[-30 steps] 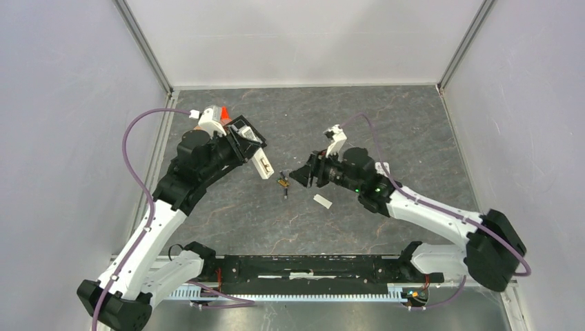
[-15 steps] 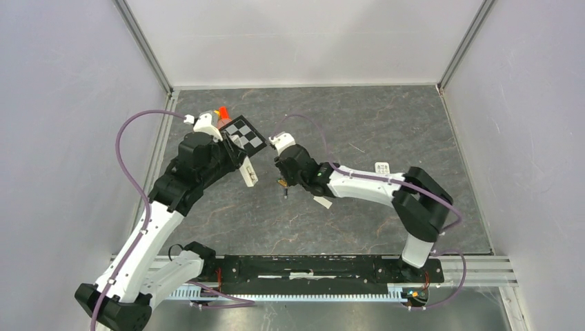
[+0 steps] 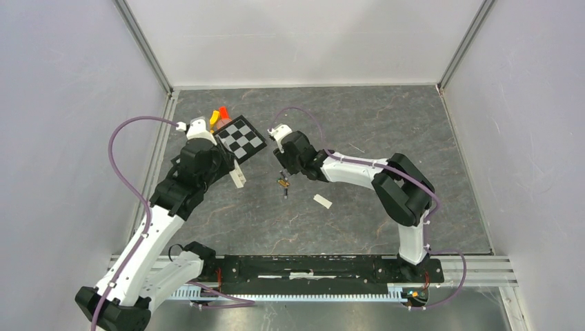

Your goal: Load the batteries into the remote control

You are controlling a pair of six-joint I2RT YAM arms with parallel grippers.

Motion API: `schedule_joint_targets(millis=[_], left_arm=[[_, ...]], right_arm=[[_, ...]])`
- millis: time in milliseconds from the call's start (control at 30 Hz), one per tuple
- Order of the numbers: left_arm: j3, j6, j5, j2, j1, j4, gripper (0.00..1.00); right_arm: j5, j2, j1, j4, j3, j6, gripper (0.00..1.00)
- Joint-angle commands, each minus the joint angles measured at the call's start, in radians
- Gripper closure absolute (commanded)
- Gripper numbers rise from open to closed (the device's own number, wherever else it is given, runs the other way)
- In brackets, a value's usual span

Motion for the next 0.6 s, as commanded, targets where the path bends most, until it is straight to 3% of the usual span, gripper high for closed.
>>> schedule_joint_targets(millis=[0, 267, 567], left_arm=[[-0.025, -0.005, -0.064, -0.048, 0.000, 0.079, 0.98], [-0.036, -0.007, -0.052, -0.031, 0.000, 0.083, 0.98], [-0.040, -0.011, -0.035, -0.021, 0.000, 0.081, 0.98]], right_arm=[[-0.166, 0.017, -0.014, 0.053, 0.042, -0.030, 0.54], [-0.177, 0.093, -0.014, 0.002, 0.100, -0.056, 0.50], [-0.125, 0.096, -0.014, -0.028, 0.070, -0.084, 0.59]])
